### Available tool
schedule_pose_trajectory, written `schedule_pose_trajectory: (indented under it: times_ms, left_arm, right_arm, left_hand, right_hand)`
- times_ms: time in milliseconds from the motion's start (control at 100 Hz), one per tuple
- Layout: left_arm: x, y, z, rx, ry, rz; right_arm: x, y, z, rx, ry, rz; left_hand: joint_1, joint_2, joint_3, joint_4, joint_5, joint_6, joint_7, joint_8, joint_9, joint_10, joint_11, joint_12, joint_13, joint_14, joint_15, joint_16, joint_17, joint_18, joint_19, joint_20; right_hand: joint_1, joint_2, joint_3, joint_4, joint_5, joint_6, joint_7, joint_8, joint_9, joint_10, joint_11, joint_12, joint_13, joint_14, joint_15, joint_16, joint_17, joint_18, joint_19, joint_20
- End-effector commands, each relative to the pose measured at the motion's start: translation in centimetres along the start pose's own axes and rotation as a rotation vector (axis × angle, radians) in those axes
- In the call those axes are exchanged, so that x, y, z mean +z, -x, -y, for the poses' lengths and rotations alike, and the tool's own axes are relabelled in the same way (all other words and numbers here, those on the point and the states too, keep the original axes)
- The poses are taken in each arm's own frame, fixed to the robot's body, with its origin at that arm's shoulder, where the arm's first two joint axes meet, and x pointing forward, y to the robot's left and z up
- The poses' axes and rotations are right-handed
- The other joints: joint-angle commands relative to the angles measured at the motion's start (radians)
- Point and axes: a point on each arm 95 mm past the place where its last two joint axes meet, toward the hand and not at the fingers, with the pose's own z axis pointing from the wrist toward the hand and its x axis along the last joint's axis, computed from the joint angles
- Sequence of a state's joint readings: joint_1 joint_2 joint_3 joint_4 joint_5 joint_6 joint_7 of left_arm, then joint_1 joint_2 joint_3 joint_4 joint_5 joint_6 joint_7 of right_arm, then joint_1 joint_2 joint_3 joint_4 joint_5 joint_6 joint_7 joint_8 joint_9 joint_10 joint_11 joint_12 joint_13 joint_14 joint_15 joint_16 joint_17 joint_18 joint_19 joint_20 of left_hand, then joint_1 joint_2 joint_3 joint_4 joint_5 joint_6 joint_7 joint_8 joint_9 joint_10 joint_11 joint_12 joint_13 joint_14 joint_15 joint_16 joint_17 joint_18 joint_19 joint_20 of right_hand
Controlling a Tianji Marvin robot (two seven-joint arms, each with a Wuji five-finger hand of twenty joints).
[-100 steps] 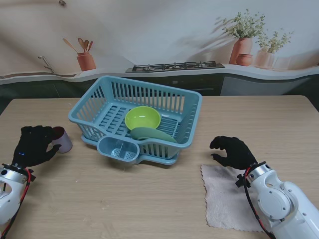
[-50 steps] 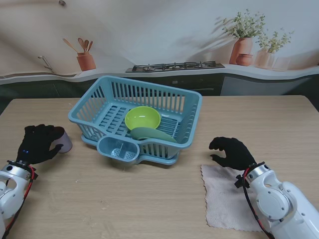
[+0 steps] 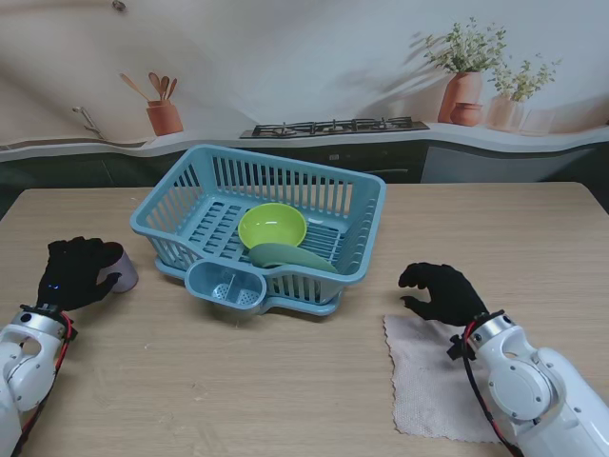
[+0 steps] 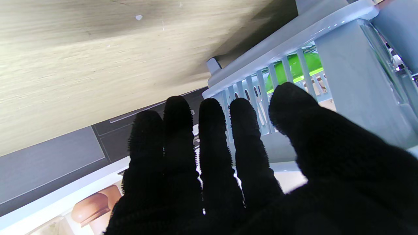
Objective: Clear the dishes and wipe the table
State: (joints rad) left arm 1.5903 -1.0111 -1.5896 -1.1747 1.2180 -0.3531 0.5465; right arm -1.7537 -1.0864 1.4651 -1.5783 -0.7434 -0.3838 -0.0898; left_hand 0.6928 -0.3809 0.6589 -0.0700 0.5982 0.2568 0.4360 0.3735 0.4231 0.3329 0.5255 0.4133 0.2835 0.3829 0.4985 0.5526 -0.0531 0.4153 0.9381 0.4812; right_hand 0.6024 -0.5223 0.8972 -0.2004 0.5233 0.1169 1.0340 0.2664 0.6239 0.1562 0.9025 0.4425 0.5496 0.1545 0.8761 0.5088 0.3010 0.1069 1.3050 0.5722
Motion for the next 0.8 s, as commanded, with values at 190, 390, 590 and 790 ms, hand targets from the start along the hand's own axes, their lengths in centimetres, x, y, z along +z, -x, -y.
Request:
schedule_pose_trajectory:
  times_ms: [190, 390, 590, 790]
  left_arm:
    - [-0.2, -0.1, -1.0, 0.009, 0.029, 0.027]
    - [-0.2, -0.3, -1.5, 0.018, 0.047, 0.033]
    - [-0.2, -0.4, -1.8, 0.032, 0.071, 0.040]
    - [0.0, -0.5, -2.1, 0.046, 0.089, 0.047]
  right_arm:
    - [0.0, -0.1, 0.3, -0.002, -0.015, -0.003]
    - [0.0, 0.0, 0.2, -0.004, -0.013, -0.004]
    - [0.0, 0.0, 0.2, -0.004, -0.011, -0.005]
    - [-0.1, 0.0, 0.2, -0.005, -0.008, -0.006]
  left_hand:
    - [-0.006, -0.015, 0.024, -0.020, -0.007, 0.022, -0.001, -0.002, -0.014, 0.002, 0.013, -0.021, -0.012, 0.004, 0.013, -0.003, -0.012, -0.014, -0.016, -0.020]
    - [0.003, -0.014, 0.023, -0.019, 0.002, 0.022, 0.011, 0.004, 0.005, 0.006, 0.022, -0.017, 0.005, 0.014, 0.033, 0.006, -0.004, -0.006, -0.001, -0.014]
    - [0.045, 0.000, 0.001, -0.018, 0.010, 0.023, 0.028, 0.011, 0.020, 0.011, 0.030, -0.011, 0.012, 0.037, 0.058, 0.021, -0.004, 0.001, 0.012, -0.006]
    - [0.258, 0.020, -0.166, -0.033, 0.073, 0.016, 0.079, 0.040, 0.114, 0.041, 0.051, 0.002, 0.097, 0.084, 0.118, 0.053, 0.056, 0.082, 0.075, 0.039]
  right_hand:
    - [-0.025, -0.003, 0.028, 0.008, 0.002, 0.004, 0.001, 0.005, -0.002, 0.002, -0.007, -0.010, -0.014, 0.014, -0.008, -0.003, -0.008, 0.003, -0.008, -0.002]
    - [-0.025, -0.003, 0.029, 0.009, 0.002, 0.004, 0.001, 0.005, -0.002, 0.004, -0.007, -0.010, -0.014, 0.013, -0.008, -0.003, -0.009, 0.001, -0.008, -0.002]
    - [-0.026, -0.002, 0.028, 0.008, 0.002, 0.005, 0.001, 0.005, -0.002, 0.003, -0.007, -0.010, -0.014, 0.012, -0.008, -0.003, -0.010, -0.001, -0.008, -0.001]
    - [-0.026, -0.001, 0.027, 0.009, 0.001, 0.004, 0.000, 0.005, -0.003, 0.002, -0.006, -0.009, -0.015, 0.012, -0.008, -0.003, -0.011, 0.001, -0.008, -0.001]
